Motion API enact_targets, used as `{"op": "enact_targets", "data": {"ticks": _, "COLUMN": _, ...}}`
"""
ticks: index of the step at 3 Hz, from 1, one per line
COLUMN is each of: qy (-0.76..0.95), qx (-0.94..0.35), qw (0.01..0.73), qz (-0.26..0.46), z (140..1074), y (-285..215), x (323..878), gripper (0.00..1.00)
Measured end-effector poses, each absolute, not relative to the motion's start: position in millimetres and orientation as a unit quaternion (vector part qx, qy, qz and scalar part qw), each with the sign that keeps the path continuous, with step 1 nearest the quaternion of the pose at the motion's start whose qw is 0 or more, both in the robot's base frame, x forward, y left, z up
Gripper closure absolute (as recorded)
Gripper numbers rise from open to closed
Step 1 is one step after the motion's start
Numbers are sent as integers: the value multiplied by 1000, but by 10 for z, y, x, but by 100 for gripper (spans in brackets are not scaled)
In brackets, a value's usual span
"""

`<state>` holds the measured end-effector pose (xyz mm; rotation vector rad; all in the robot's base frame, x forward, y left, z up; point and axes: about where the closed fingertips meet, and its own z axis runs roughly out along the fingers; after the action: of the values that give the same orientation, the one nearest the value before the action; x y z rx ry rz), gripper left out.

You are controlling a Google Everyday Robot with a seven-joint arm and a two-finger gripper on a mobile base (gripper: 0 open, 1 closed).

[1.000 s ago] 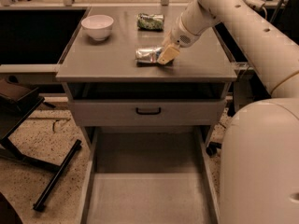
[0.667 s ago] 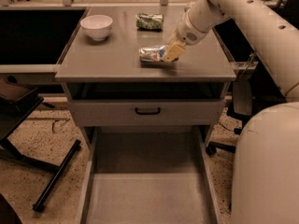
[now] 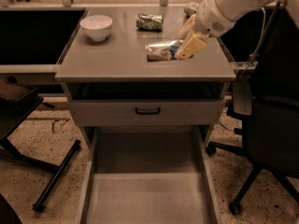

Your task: Place redbull can into middle drawer

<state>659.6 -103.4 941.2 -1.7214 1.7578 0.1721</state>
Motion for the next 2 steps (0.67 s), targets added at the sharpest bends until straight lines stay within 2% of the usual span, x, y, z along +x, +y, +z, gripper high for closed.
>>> {"op": "enact_targets", "data": {"ticks": 2, "qy": 623, "qx": -708, "qw": 311, "qz": 119, "z": 9188, "y": -927, "x": 5669, "gripper": 100}}
